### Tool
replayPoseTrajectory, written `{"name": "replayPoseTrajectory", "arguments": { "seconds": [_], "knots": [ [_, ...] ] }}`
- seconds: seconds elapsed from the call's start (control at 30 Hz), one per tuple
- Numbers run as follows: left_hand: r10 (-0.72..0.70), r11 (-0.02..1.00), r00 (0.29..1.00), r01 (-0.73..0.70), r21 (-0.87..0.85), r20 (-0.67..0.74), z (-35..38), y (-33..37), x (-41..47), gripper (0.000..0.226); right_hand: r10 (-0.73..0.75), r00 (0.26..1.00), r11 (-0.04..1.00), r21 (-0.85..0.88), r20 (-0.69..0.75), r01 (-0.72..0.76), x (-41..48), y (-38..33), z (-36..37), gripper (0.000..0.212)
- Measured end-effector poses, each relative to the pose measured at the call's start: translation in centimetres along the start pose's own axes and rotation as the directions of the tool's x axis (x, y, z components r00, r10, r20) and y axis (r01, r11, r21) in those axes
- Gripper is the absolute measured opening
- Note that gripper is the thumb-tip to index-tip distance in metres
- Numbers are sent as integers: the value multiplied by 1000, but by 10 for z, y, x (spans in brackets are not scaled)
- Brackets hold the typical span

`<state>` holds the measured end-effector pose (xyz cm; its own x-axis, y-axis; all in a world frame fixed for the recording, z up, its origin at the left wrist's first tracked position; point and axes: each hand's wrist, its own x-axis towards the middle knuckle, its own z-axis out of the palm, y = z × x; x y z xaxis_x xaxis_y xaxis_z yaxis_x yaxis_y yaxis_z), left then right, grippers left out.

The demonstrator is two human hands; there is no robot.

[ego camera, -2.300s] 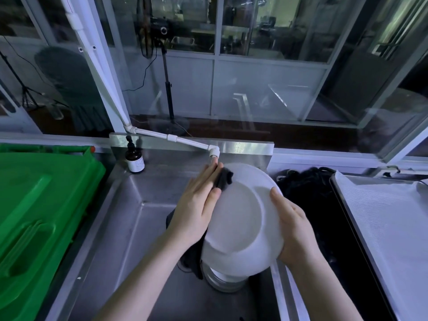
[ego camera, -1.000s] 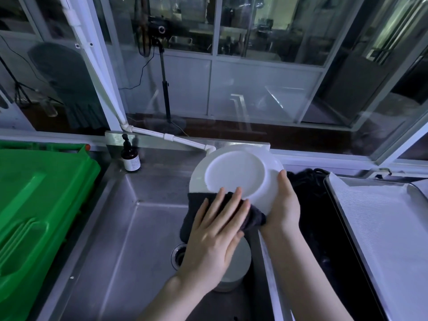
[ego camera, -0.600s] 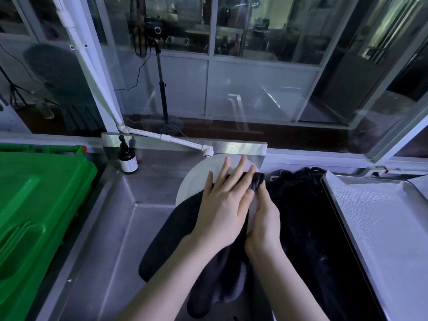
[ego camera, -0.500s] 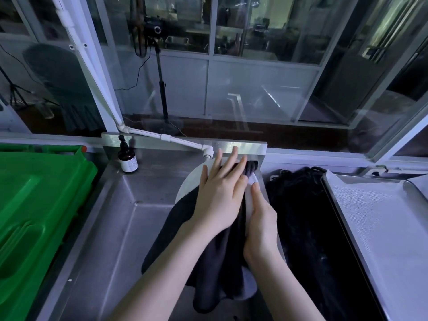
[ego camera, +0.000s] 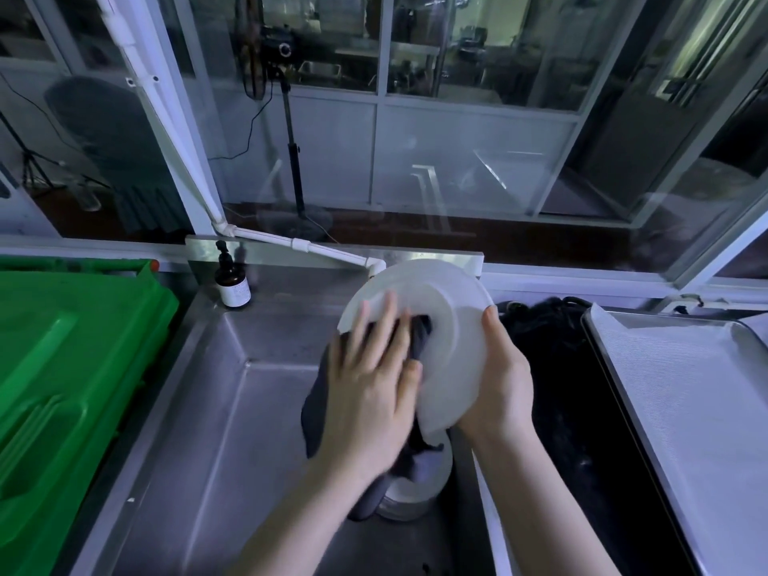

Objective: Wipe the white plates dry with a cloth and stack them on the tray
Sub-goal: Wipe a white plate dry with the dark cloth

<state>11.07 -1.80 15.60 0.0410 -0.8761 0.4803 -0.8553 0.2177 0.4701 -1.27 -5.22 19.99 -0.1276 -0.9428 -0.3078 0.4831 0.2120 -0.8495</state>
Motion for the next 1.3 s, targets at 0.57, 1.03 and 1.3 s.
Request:
{"name": "replayPoseTrajectory", "arguments": {
  "seconds": [0.57,1.03,1.3],
  "knots": [
    [164,978,980,-147,-146,112,-5,5,-15,56,47,999,996,77,-5,-46,5,0,-6,59],
    [74,970,991,-46,-240,109,4,-7,-6,56,-4,1000,999,49,-26,6,0,-10,-24,64],
    [219,971,965,-201,-132,147,13,28,-5,56,111,991,982,145,74,-121,-17,10,-37,46]
  ]
}}
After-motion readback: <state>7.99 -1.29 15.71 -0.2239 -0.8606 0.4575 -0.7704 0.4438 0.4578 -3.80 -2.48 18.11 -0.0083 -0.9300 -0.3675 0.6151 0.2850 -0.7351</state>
